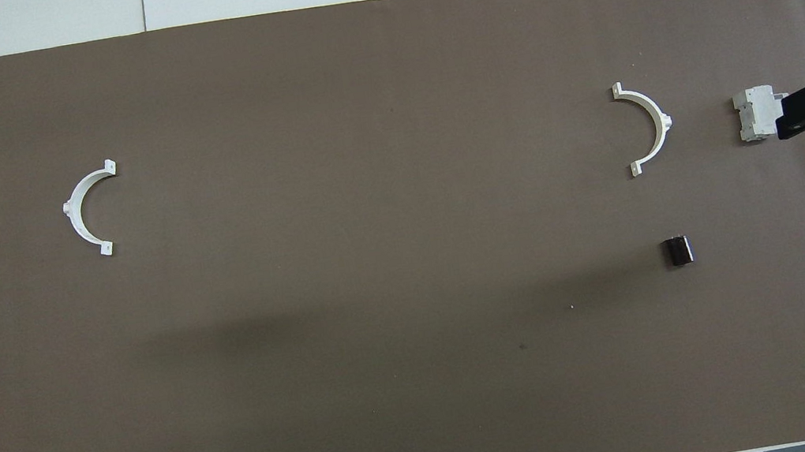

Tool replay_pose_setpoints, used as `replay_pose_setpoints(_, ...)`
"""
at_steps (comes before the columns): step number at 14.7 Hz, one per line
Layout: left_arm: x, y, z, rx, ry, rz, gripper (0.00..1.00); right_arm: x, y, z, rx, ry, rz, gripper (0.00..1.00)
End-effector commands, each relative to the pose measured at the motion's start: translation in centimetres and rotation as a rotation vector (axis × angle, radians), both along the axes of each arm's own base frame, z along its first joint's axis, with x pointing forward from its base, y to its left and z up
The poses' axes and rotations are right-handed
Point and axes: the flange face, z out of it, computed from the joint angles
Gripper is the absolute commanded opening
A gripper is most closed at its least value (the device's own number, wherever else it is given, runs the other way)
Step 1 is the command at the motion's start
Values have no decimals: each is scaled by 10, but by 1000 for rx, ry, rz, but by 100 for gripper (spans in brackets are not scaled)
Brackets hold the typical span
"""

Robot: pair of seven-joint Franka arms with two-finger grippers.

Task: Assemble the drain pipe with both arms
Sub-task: 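Grasp the white clamp half nearest the right gripper with the right gripper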

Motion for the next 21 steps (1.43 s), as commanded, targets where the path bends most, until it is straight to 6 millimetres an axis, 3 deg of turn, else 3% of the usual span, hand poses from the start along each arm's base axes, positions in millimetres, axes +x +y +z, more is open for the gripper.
replay_pose_setpoints(1, -5, 1, 2, -5, -18, 15, 100, 1, -1, 1, -3, -9, 18, 100)
replay_pose_setpoints(7, -4, -2, 3, -25, -22, 16, 100, -1, -5, -1, 1, 2, 5, 100)
replay_pose_setpoints(10, -4, -5, 4, -25, -25, 8, 100, -5, -7, -12, 19, 5, 104, 100)
replay_pose_setpoints(13, -5, -5, 2, -24, -17, 7, 100, 7, -6, -65, 17, -61, 165, 100)
replay_pose_setpoints(17, -5, -2, 3, -24, -19, 13, 100, 70, -7, -173, 42, -113, 167, 100)
replay_pose_setpoints(21, -5, -2, 3, -24, -19, 13, 100, 98, -8, -270, 28, -128, 216, 100)
